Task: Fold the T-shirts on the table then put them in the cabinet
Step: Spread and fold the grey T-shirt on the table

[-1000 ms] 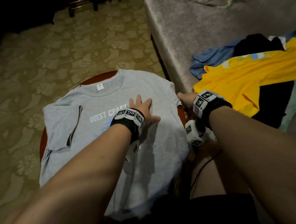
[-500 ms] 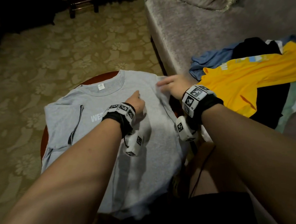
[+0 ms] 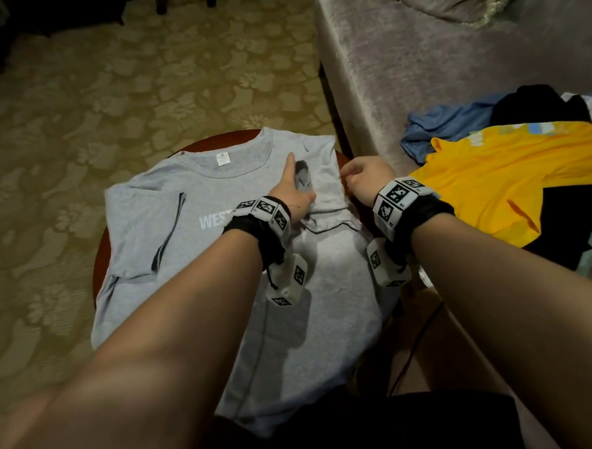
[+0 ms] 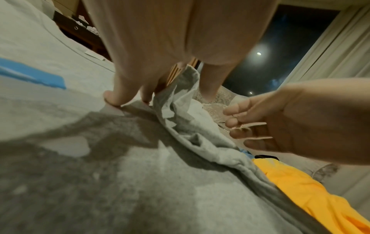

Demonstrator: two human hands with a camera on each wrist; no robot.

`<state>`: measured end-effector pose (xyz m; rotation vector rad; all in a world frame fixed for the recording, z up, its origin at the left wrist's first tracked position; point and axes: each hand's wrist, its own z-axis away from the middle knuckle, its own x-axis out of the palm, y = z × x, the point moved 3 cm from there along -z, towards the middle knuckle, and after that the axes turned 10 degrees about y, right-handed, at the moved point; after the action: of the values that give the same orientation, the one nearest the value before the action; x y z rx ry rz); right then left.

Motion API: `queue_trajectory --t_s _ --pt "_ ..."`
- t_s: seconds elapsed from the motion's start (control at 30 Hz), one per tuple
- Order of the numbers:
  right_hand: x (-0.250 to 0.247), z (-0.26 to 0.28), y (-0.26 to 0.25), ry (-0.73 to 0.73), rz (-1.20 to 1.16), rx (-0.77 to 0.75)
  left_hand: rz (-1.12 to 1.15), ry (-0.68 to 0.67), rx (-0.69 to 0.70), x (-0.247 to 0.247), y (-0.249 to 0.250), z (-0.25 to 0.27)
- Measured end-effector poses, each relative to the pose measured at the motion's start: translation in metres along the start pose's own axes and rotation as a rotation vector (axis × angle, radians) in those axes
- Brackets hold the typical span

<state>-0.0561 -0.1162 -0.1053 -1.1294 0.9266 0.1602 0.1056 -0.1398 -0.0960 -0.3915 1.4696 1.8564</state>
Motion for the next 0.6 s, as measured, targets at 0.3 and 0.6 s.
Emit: queue_trajectory --t_s 0.3,0.6 --pt "0.034 0.004 -0.017 -0.286 0.504 -0.301 0.003 0.022 0.040 -0.004 -0.003 -0.004" --pt "0.051 0.007 -0.007 -0.405 0.635 -0.337 -0.355 0.135 0.024 -0.009 -0.007 -0.010"
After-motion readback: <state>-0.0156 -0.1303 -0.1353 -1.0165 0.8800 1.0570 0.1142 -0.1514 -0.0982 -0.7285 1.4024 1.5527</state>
